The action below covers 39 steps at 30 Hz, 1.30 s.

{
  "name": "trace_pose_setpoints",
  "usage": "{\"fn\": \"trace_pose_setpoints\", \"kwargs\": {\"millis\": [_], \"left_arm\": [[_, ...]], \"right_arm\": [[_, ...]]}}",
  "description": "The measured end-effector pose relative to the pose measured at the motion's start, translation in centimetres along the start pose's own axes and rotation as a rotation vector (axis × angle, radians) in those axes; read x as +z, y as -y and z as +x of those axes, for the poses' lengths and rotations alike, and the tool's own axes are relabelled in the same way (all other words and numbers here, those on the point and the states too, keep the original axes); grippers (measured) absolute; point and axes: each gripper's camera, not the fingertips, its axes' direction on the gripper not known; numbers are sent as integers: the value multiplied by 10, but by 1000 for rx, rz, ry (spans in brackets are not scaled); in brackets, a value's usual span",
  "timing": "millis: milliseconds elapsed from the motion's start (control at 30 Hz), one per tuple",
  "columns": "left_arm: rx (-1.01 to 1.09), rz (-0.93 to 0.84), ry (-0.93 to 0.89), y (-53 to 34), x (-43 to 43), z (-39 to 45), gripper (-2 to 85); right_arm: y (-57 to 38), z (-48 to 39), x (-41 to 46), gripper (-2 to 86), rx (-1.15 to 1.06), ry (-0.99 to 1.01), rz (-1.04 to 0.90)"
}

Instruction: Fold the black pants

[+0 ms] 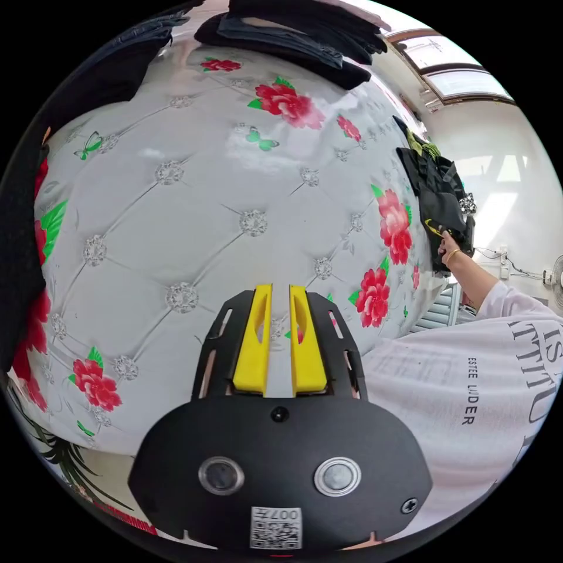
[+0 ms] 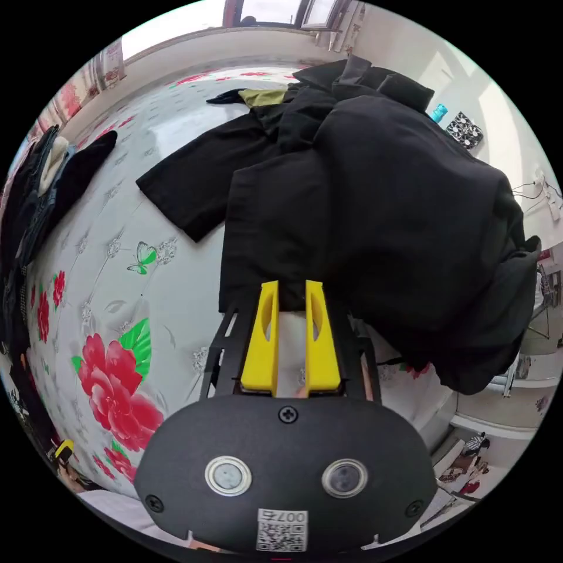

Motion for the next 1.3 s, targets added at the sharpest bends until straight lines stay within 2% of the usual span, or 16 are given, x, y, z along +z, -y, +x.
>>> {"fn": "trace_pose_setpoints", "kwargs": {"millis": [33,133,200,233,333,400,433,500,633,767,900,1000,1100,1133,1200,1300], "left_arm": [[17,18,-12,1,-2,10,53],[61,49,-28,-2,-4,34,52],[82,57,-25,-7,-2,46,53],[90,59,-27,-12,-1,53,53],[90,70,-58,-25,2,66,60],[87,96,-78,-36,-1,72,64],[79,121,-83,-45,-6,74,66],[47,166,-77,-61,-18,73,64],[-28,231,11,-109,-44,56,74],[-149,304,9,-148,-63,28,80],[-144,295,-37,-164,-55,28,108],[-82,225,-55,-150,-33,45,129],[-46,130,-22,-117,-3,59,132],[-82,62,18,-99,13,60,75],[-112,98,188,-77,9,64,33],[19,31,196,-26,10,78,3]], "right_arm": [[0,-5,0,19,0,-18,1],[-1,-30,-5,4,-39,154,-46],[-17,-72,-25,1,-167,565,-25],[-26,-90,-32,0,-218,636,-15],[-98,-215,-76,-1,-596,926,-83],[-186,-319,-119,0,-922,1246,-231],[-210,-342,-131,0,-1006,1290,-273],[-290,-400,-180,3,-1265,1254,-277],[-325,-403,-224,21,-1498,1075,-82],[-283,-347,-211,66,-1276,813,98],[-223,-234,-153,110,-827,527,77],[-212,-164,-115,135,-656,305,5],[-226,-143,-66,143,-683,178,-185],[-231,-144,-56,140,-696,170,-228],[-243,-140,-58,118,-650,223,-156],[-252,-156,-60,84,-616,185,-141]]}}
